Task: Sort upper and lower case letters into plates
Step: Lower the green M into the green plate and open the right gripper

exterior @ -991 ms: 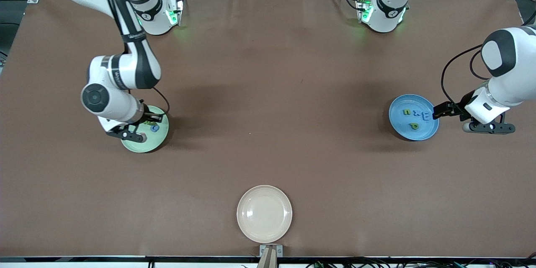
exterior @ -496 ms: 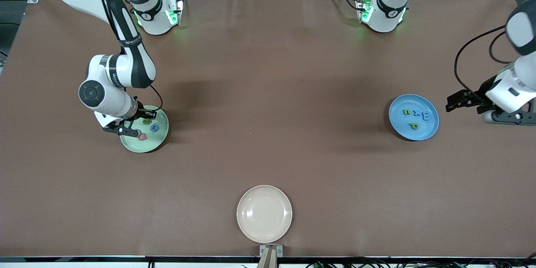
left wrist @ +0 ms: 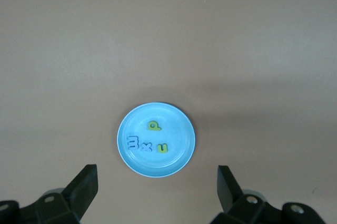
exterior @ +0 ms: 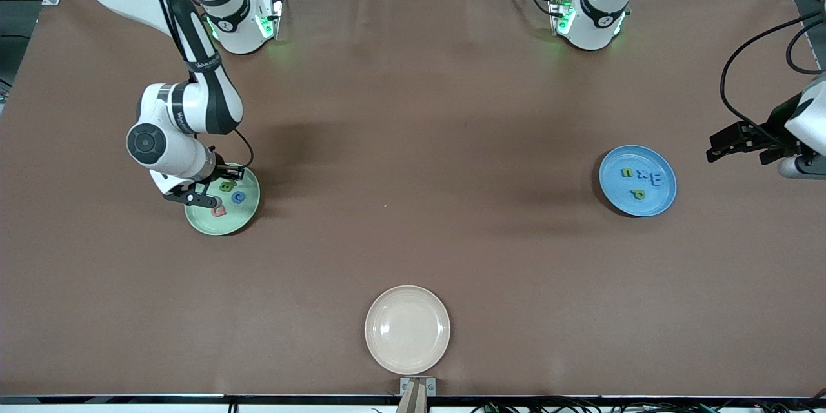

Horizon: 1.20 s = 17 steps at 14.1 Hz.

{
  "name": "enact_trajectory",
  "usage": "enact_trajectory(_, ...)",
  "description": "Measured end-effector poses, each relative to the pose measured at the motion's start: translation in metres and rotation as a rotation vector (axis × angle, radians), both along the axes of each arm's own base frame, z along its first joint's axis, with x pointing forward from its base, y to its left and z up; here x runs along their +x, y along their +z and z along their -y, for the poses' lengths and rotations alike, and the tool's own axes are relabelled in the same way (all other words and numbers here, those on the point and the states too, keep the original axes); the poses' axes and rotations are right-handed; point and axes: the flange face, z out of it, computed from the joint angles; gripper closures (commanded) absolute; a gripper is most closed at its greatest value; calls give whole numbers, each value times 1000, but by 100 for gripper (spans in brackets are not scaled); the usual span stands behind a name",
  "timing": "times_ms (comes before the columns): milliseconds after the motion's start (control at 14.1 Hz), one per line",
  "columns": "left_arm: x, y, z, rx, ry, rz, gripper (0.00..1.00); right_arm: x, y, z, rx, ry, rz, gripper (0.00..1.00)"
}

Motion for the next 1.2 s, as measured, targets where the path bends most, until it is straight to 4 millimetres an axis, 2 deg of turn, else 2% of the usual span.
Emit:
enact_trajectory(283, 4, 28, 15, -2, 29, 51, 0, -4, -8, -3, -1, 2, -14, 98)
enact_trajectory(566, 3, 33, 10, 0, 38, 48, 0, -5, -17, -6, -8, 9, -17, 97)
enact_trajectory(708, -4, 36, 7, -1, 43, 13, 0, -5, -20, -7, -10, 12, -16, 93)
enact_trajectory(779, -9, 39, 6, -2, 43, 1, 0, -5, -20, -8, -10, 13, -15, 86)
enact_trajectory(850, -13, 43, 6, -3, 42, -4, 0, -5, -21, -8, -10, 13, -16, 69)
enact_trajectory(920, -17, 48, 6, -5, 42, -4, 0, -5, -21, -8, -10, 13, -17, 31)
enact_trajectory(991, -20, 53, 6, -5, 42, 0, 0, -5, -21, -8, -11, 13, -17, 0)
enact_trajectory(1204, -24, 61, 7, -6, 41, 13, 0, -5, -22, -8, -11, 13, -18, 0)
